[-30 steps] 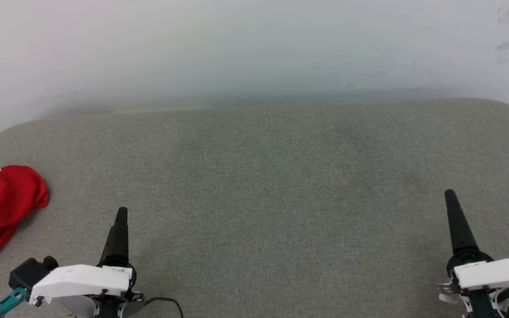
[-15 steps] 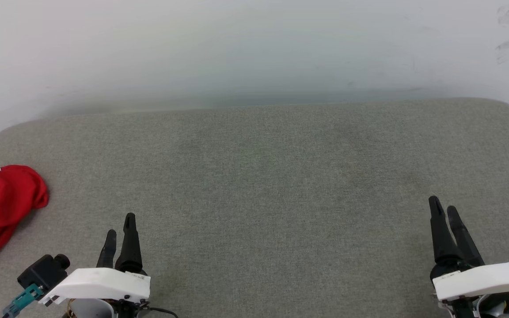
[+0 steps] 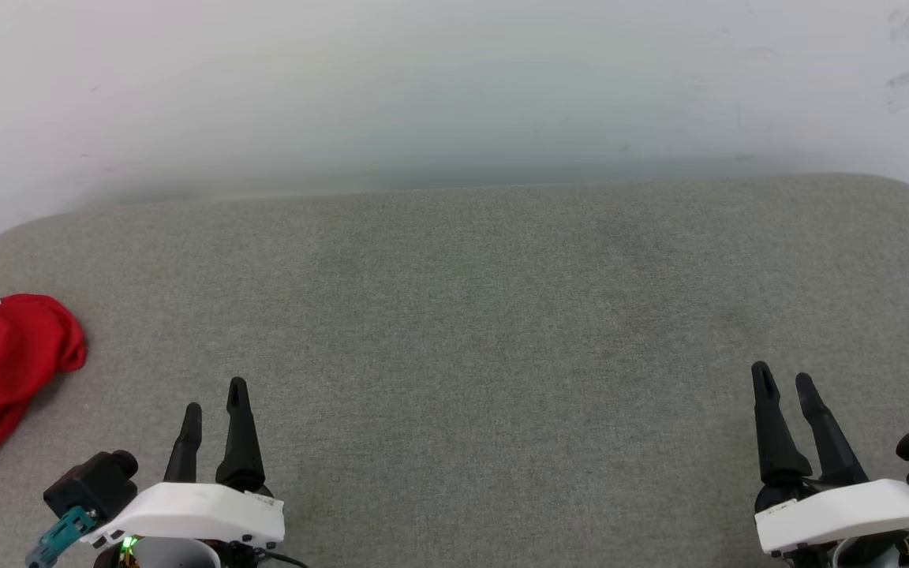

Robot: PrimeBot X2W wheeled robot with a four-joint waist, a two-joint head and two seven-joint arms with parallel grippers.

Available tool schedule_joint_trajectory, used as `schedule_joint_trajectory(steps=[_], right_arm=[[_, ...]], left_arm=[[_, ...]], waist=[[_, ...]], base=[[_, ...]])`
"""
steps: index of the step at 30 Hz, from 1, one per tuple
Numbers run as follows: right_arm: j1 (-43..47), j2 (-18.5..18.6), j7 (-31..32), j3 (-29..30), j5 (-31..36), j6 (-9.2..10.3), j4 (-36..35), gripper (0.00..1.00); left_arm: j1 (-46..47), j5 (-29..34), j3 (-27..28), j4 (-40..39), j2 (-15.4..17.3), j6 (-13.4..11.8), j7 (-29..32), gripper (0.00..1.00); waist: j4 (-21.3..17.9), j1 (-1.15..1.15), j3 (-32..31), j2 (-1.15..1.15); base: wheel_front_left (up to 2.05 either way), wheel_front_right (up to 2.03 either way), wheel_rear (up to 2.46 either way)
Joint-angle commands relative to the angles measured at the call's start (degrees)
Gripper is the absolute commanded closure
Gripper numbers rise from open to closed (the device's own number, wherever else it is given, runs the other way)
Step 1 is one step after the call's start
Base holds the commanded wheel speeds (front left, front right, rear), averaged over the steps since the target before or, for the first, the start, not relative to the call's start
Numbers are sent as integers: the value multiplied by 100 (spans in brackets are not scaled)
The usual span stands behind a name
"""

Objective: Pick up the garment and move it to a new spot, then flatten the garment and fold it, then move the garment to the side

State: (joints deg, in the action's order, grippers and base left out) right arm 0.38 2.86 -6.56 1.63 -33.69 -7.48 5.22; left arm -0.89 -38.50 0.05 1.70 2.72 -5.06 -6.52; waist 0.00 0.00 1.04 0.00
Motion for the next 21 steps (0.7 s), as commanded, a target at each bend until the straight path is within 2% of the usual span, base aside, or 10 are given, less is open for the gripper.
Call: schedule_joint_trajectory(steps=[1,21], right_arm=[[25,7,-58,-10,194,-1,-104,0],[213,5,-363,-48,1319,-1,-269,0]], left_arm=[[-10,203,-25,-114,14,15,-65,0],[-193,1327,-117,-208,17,21,-364,0]], waist=[[0,0,2,0],[21,0,21,0]], base=[[0,0,0],[0,0,0]])
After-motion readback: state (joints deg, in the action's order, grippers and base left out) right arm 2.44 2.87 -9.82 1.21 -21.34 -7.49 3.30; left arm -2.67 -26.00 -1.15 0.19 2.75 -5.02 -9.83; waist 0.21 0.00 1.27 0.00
